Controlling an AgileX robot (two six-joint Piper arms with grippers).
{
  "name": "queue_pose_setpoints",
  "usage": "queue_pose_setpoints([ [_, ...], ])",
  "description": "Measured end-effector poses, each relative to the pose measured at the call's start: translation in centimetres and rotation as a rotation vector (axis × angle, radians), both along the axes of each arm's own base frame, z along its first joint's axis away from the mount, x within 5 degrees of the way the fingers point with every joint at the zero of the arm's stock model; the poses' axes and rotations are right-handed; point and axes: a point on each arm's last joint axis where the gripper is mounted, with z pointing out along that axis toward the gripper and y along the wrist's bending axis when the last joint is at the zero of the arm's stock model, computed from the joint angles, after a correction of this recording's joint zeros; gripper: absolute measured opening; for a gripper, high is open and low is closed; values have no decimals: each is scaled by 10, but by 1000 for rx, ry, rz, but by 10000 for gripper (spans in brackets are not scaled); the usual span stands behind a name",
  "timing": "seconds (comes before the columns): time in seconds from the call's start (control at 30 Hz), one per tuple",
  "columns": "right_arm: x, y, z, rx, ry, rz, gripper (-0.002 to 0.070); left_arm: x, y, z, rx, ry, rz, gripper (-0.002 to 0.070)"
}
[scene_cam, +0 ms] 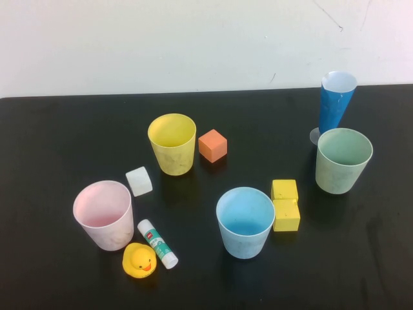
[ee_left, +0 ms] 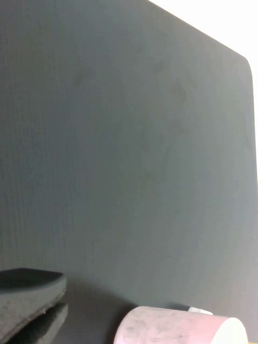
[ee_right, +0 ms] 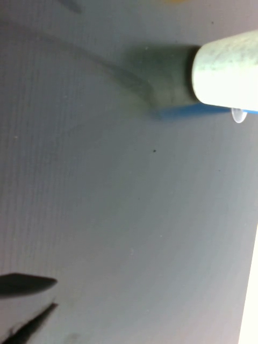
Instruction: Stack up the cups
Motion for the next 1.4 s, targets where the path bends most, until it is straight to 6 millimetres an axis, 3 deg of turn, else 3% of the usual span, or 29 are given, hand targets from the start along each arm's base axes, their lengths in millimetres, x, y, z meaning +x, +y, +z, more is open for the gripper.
queue_pose_setpoints([
  [0.43, 2, 0, 3, 1, -59, -2, -1, 2, 0, 6, -1, -77, 3, 1],
  [0.73, 4, -1, 42, -5, -493, -16, -1, 0, 2, 47, -17, -525, 20, 1],
  [0.93, 0, -2, 58, 28, -678, -25, -1, -4, 2, 59, -22, -669, 25, 1],
  [1.23, 1, -2, 59, -6, -608, -20, -1, -3, 2, 62, -126, -623, 18, 1],
  [1.4, -6, -1, 85, -75, -427, 0, -1, -11, 2, 97, -121, -509, 14, 1],
])
